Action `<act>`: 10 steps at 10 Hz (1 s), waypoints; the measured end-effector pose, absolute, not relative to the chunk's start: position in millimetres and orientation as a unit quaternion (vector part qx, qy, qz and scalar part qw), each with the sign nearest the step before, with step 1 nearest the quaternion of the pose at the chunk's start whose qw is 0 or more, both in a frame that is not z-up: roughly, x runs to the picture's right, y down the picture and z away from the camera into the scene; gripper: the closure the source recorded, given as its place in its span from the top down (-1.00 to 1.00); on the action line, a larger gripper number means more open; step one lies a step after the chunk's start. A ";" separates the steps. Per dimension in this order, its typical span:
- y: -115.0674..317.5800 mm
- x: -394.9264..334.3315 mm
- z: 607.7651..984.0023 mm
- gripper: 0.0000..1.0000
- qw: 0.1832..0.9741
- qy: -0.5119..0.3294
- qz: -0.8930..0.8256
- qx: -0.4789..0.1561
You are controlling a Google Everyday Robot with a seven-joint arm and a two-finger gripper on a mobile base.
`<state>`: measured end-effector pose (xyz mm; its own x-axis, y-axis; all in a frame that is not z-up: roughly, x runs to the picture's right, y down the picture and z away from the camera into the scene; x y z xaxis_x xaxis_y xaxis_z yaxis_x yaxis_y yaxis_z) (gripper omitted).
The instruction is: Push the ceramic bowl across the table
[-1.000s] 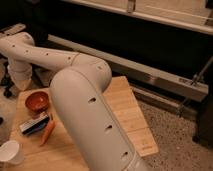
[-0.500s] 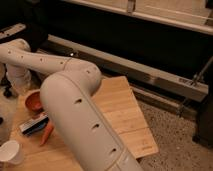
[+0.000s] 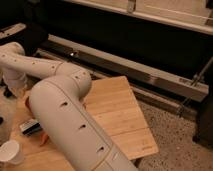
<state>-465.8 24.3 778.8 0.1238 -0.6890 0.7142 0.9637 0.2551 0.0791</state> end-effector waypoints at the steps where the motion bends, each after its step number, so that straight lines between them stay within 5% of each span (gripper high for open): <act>1: 23.9 -465.0 779.3 -0.90 0.721 -0.330 -0.573 -0.208; 10: 42.0 -479.3 789.0 -0.90 0.722 -0.371 -0.549 -0.202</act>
<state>-479.3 42.0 789.0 0.1236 -0.6423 0.7565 0.9415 0.3168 0.1151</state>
